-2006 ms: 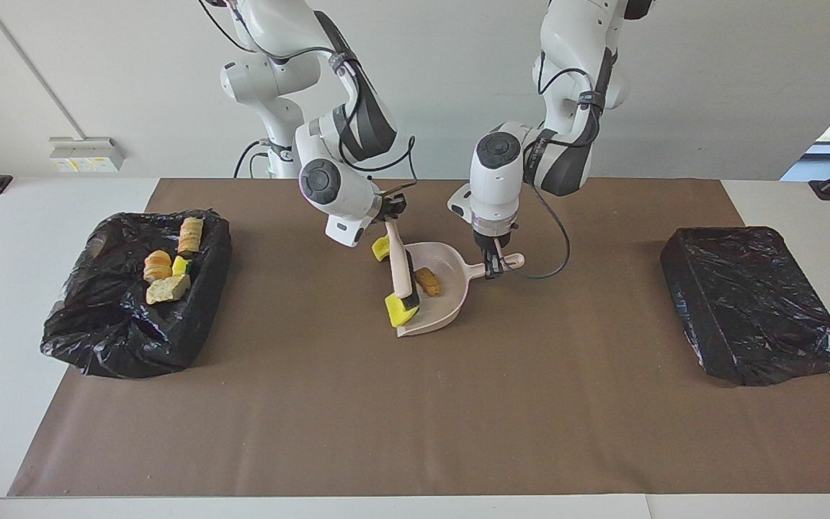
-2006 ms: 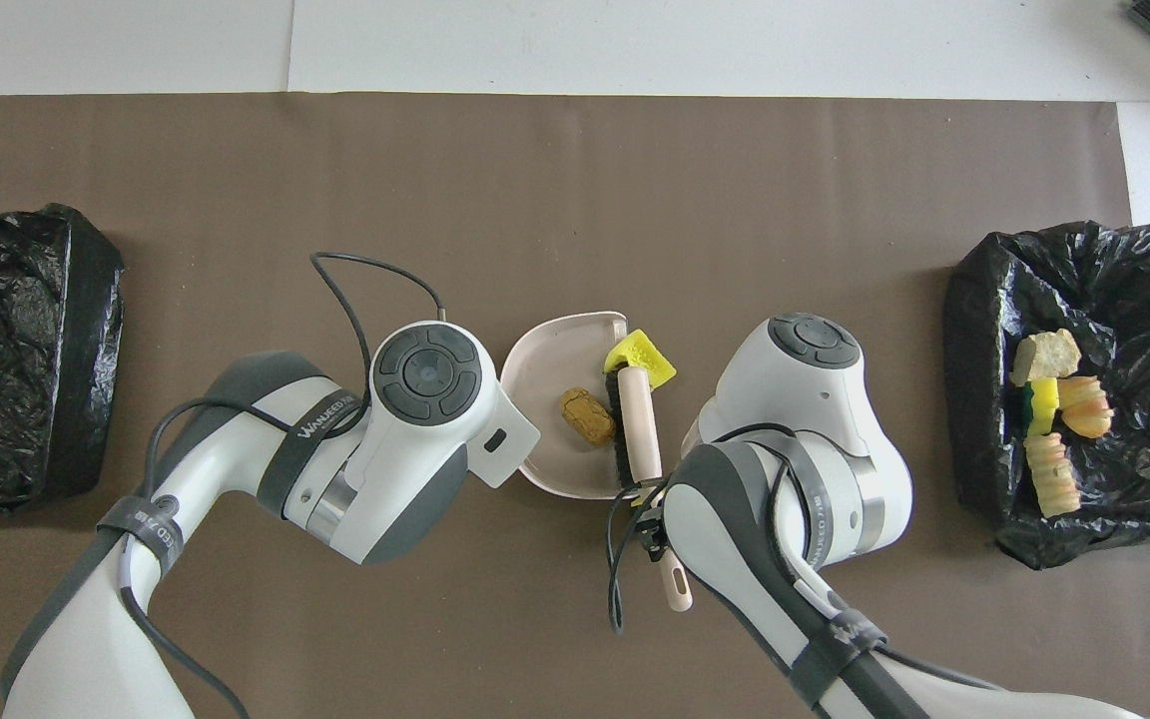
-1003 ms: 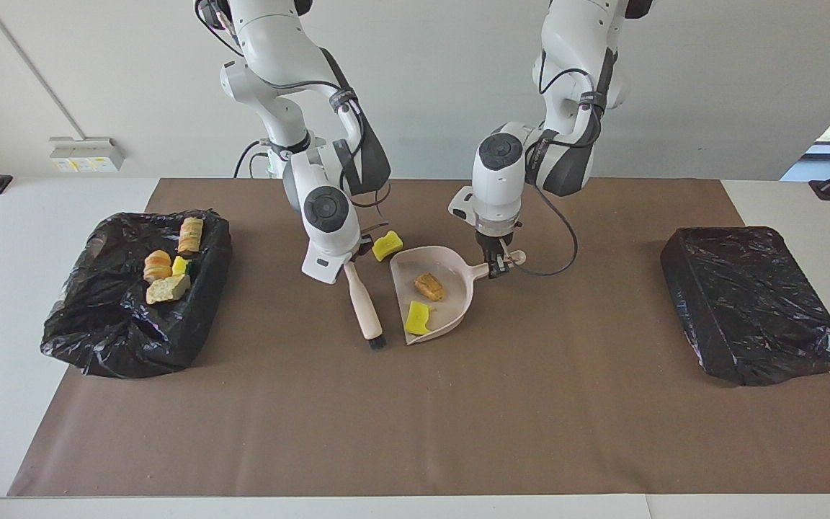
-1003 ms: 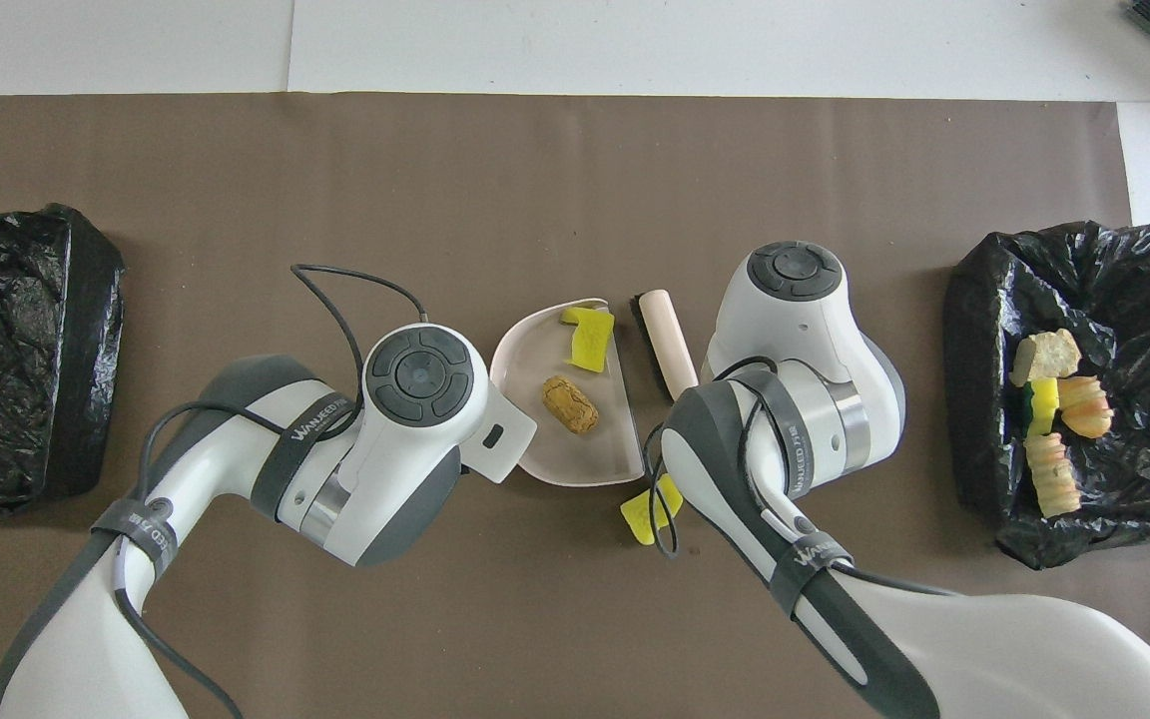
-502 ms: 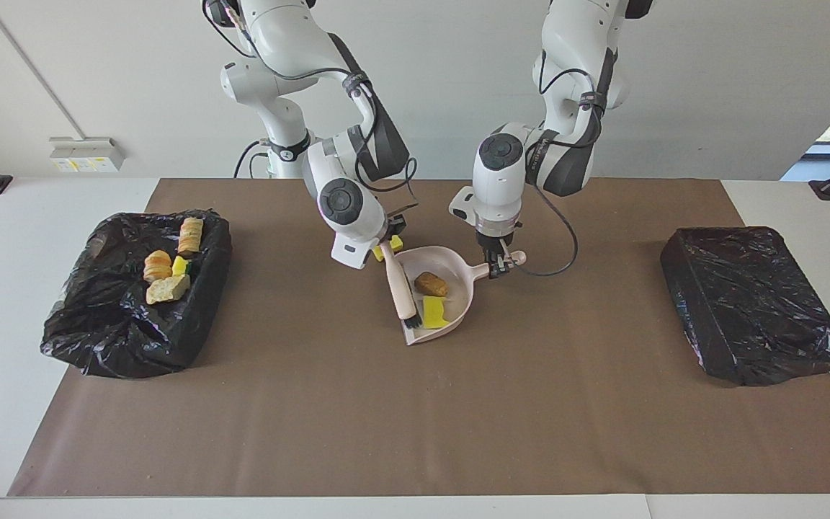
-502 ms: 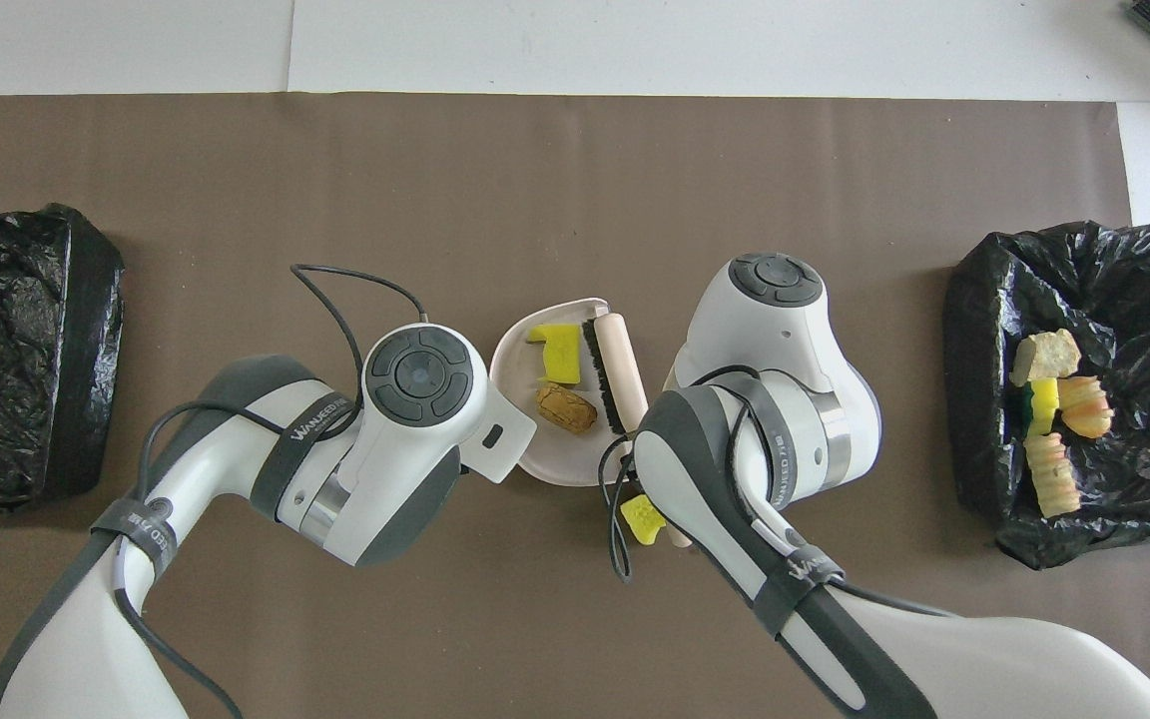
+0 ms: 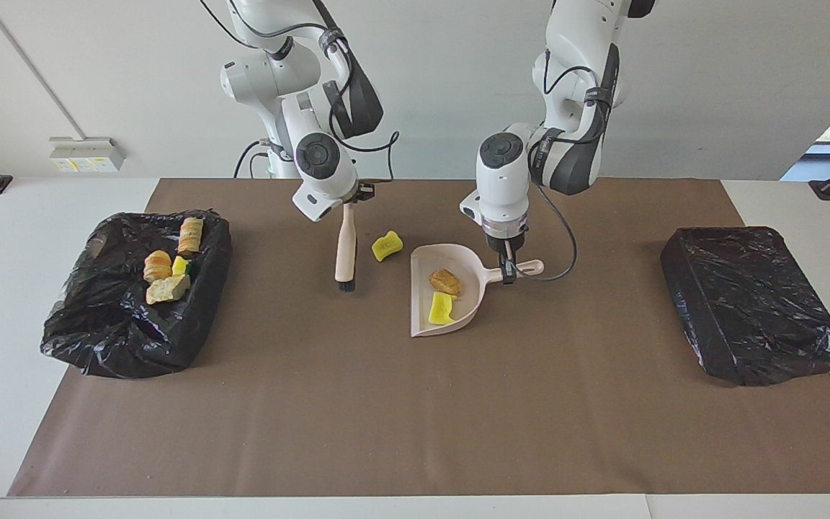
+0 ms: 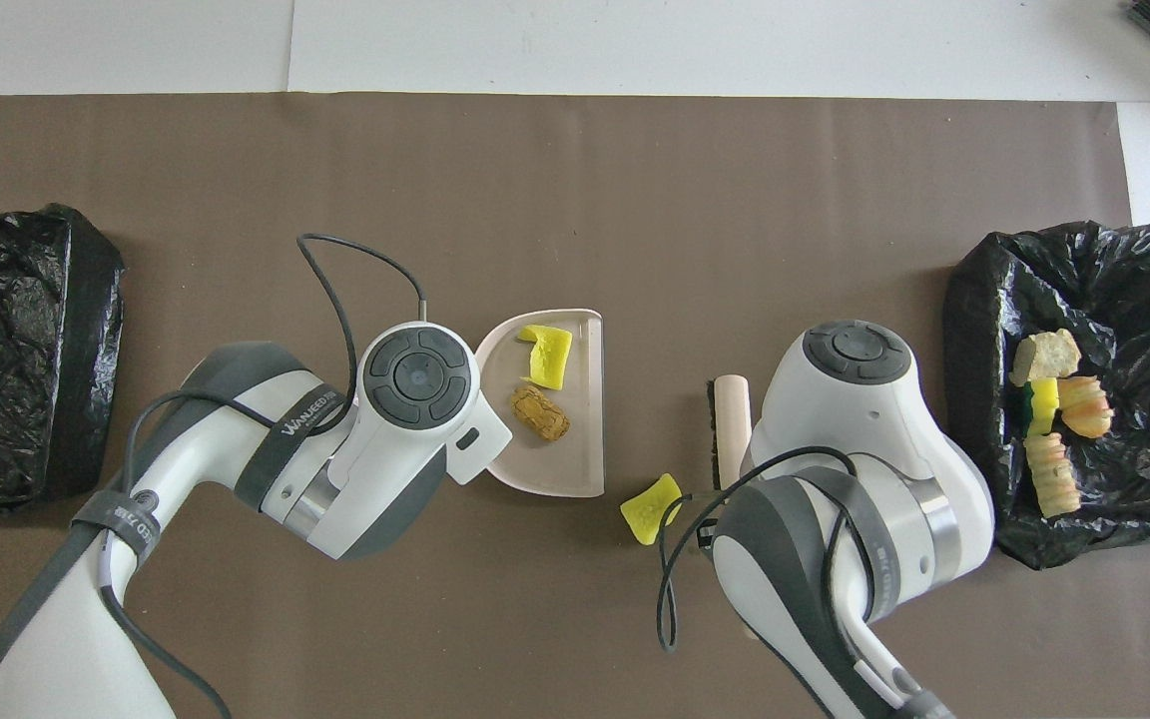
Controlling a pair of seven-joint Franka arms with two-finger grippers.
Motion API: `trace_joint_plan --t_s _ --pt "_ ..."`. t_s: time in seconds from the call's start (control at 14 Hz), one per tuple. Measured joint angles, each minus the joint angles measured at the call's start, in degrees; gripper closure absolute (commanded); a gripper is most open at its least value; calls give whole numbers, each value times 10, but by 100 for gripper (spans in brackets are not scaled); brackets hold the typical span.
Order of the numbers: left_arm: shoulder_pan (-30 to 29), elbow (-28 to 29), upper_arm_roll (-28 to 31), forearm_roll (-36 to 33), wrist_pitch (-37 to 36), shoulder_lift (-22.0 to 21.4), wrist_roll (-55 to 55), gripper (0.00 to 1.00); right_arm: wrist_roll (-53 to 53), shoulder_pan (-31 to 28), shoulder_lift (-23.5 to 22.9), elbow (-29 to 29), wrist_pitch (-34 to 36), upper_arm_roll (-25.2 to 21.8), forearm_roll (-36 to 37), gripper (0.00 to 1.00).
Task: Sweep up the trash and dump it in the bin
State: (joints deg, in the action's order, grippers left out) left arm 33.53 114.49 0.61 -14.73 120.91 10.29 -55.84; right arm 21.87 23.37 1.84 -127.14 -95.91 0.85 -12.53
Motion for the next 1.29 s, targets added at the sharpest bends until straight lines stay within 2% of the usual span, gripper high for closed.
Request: trace_joint_plan --t_s 0.14,0.36,0.64,0.93,1.07,1.15,1.29 --pt "0 0 0 -4 -29 -10 -6 100 30 21 17 -44 -26 2 -1 100" --pt "2 22 -1 -7 -60 -40 -12 100 34 48 5 -66 -70 3 -26 100" --pt "15 92 -3 -7 -49 -83 -6 100 -13 83 -14 -64 -135 3 -111 100" --pt "36 129 -4 -9 -35 -109 29 100 -70 118 -31 -63 -214 4 -199 100" --pt "42 140 -5 -10 -26 -117 41 100 -123 123 -46 -51 -247 4 -270 100" --pt "42 142 -3 -10 -22 -117 43 100 -137 123 -54 -36 -249 4 -289 100" --pt "33 145 -1 -10 -12 -117 45 100 -145 123 -67 -13 -244 4 -277 100"
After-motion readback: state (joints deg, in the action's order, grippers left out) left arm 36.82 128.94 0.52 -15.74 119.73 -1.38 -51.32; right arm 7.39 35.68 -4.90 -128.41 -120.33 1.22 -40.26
